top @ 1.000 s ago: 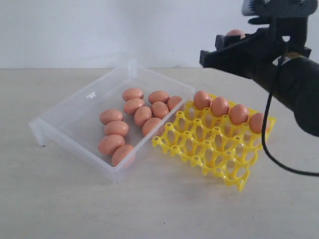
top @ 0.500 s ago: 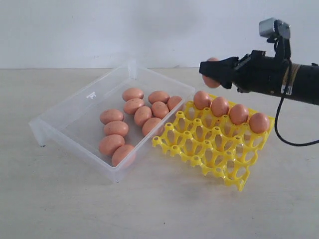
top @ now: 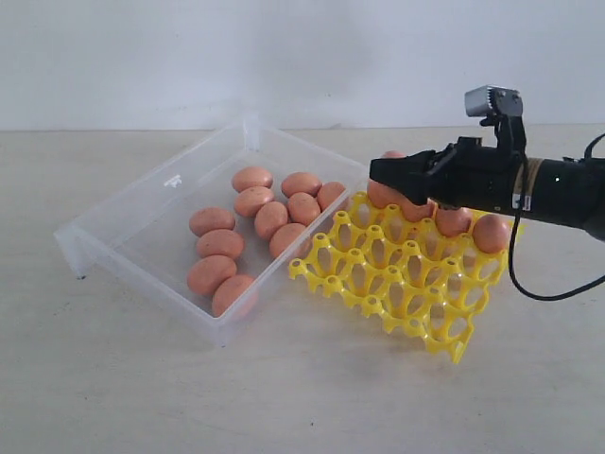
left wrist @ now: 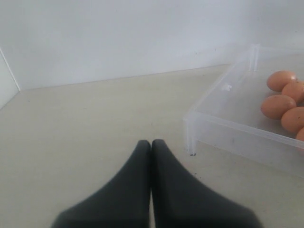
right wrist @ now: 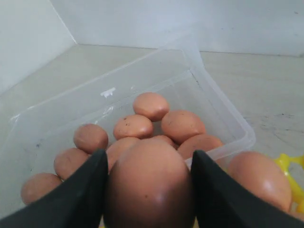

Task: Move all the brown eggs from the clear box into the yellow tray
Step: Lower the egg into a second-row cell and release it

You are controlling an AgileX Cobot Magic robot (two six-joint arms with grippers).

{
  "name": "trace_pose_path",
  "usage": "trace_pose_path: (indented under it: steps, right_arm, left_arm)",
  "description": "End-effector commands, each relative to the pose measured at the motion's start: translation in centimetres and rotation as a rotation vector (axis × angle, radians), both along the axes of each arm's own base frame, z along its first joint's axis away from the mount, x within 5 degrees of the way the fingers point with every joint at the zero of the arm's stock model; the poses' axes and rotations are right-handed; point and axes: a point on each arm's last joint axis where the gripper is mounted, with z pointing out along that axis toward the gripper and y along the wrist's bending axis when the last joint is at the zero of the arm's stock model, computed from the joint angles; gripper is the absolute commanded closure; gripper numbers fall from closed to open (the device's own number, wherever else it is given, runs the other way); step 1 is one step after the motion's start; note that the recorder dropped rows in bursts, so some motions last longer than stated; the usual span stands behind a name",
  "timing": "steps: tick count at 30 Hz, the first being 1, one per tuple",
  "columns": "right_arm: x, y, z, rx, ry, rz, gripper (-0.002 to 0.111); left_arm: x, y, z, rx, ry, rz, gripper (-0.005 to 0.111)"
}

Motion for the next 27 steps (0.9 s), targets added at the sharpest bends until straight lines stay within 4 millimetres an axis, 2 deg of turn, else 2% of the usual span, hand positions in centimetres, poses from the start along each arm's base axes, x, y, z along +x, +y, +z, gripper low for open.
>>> trace_pose_path:
  steps: [1,5,12,19,27]
  right_arm:
    - [0.8,2.2,0.6,-0.125,-0.070,0.035,0.109]
    - [2.2,4.2,0.7,-0.318,-0.067,-0.022,0.109]
    - [2.8,4.1,1.2,-0.321,-0.061,-0.048,0.109]
    - [3.5,5.0,-0.8,-0.266,-0.076,0.021,0.109]
    - [3.7,4.6,-1.6,-0.348,-0.070,0.004,0.109]
  left_arm:
    - [0.0,0.0,0.0,-0.012,-0.009,0.002,0.111]
    - [0.0,0.0,0.0,-0.012,-0.009,0.002,0.111]
    - [0.0,0.0,0.0,-0.012,-0.007,0.002,0.111]
    - [0.0,0.0,0.0,-0.012,-0.007,0.002,0.111]
    - [0.0,0.0,0.0,-0.012,-0.009,0.002,0.111]
